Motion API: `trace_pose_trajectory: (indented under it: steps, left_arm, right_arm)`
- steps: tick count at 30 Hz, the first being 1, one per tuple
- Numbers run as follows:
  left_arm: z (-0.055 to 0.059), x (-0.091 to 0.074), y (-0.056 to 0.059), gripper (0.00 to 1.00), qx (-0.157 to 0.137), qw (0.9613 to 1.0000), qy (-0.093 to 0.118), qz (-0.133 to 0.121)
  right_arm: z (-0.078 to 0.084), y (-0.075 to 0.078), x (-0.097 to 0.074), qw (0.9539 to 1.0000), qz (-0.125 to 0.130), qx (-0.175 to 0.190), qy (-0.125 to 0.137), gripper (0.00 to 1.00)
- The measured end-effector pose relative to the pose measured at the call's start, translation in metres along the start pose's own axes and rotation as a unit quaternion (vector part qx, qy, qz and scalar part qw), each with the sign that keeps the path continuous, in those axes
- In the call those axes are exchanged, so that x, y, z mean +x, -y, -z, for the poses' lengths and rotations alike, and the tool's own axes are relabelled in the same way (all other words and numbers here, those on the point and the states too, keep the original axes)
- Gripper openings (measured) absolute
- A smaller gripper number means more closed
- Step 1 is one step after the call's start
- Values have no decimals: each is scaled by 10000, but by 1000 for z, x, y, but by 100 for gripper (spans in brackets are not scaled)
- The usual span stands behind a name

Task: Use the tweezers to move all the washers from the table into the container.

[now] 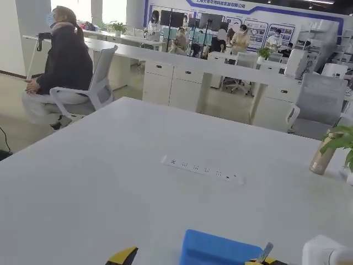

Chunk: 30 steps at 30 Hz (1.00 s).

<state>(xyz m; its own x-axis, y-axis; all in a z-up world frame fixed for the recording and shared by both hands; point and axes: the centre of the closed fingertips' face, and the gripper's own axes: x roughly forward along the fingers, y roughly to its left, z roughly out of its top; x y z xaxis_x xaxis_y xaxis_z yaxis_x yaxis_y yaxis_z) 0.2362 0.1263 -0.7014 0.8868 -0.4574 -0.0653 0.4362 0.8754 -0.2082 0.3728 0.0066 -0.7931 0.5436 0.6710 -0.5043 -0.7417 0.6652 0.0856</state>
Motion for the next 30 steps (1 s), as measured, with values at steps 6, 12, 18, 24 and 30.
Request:
trace_pose_trajectory:
  steps: [6,12,18,24,30]
  left_arm:
    - [3,1,1,99,22,10000,-67,20]
    - [5,1,1,99,7,9999,-126,19]
    - [6,1,0,99,17,9999,-155,-21]
    - [7,0,-2,99,-22,9998,-166,-55]
    - [8,0,-1,99,23,9998,-195,-35]
  right_arm:
    - [-23,-9,-13,9989,-66,196,421,2]
    - [-38,-9,-24,9978,-116,243,613,2]
    - [-42,-5,-31,9971,-105,354,661,2]
    - [-41,-13,-40,9970,-210,372,640,2]
    - [-37,-29,-45,9966,-423,412,569,2]
